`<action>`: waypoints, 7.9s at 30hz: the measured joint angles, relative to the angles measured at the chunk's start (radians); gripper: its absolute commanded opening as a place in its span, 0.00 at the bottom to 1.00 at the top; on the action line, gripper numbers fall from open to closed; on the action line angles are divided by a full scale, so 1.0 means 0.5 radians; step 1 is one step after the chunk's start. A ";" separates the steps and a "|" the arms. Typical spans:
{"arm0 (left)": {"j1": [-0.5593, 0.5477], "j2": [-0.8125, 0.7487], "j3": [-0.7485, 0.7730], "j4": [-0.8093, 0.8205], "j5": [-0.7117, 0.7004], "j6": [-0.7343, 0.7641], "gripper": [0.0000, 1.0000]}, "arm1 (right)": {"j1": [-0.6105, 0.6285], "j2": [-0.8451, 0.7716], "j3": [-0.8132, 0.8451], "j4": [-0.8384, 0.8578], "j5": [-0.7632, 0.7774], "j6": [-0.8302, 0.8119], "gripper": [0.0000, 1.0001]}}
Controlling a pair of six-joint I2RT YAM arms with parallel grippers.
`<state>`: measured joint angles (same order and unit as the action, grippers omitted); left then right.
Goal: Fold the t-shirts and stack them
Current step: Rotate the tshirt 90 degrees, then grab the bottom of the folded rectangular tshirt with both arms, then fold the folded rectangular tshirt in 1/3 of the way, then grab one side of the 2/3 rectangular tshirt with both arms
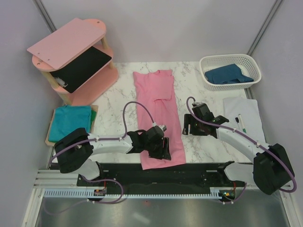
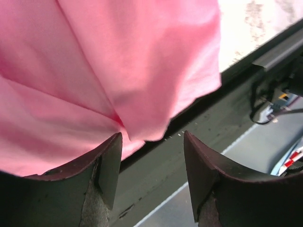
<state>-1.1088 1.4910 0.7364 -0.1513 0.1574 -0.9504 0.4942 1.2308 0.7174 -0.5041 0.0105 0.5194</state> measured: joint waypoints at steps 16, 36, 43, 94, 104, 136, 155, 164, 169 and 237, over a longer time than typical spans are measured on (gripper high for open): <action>-0.009 0.118 0.032 -0.015 -0.053 0.000 0.56 | -0.002 0.005 -0.036 0.050 -0.065 0.001 0.80; -0.011 0.118 0.081 -0.065 -0.122 0.018 0.02 | -0.002 0.026 -0.081 0.098 -0.127 0.002 0.81; -0.011 -0.197 0.086 -0.104 -0.163 0.018 0.02 | -0.002 0.028 -0.101 0.124 -0.133 0.005 0.91; -0.133 -0.878 -0.642 -0.873 -0.632 -0.455 0.76 | 0.352 -0.582 -1.025 0.851 -0.903 0.804 0.65; -0.130 -0.827 -0.672 -0.717 -0.648 -0.469 0.63 | 0.397 -0.494 -1.038 0.966 -0.939 0.874 0.62; -0.142 -0.889 -0.280 -0.550 -0.723 -0.315 0.02 | 0.413 -0.694 -0.861 0.611 -0.868 0.769 0.00; 0.453 -0.515 0.271 -0.794 -0.710 0.172 0.02 | 0.417 0.002 0.048 0.402 -0.023 0.096 0.00; 0.783 -0.255 0.576 -0.790 -0.620 0.468 0.02 | 0.359 0.439 0.456 0.411 0.327 -0.185 0.00; 0.858 -0.037 0.684 -0.775 -0.578 0.575 0.02 | 0.259 0.673 0.638 0.445 0.362 -0.265 0.00; 0.983 -0.105 -0.285 0.153 -0.139 0.369 0.02 | 0.294 0.484 -0.557 1.649 -0.401 0.608 0.00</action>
<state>-0.6170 1.4384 0.5938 -0.0750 0.0879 -0.7662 0.6415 1.4727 0.4389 0.3202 -0.1902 0.8234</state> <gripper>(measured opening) 0.034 0.018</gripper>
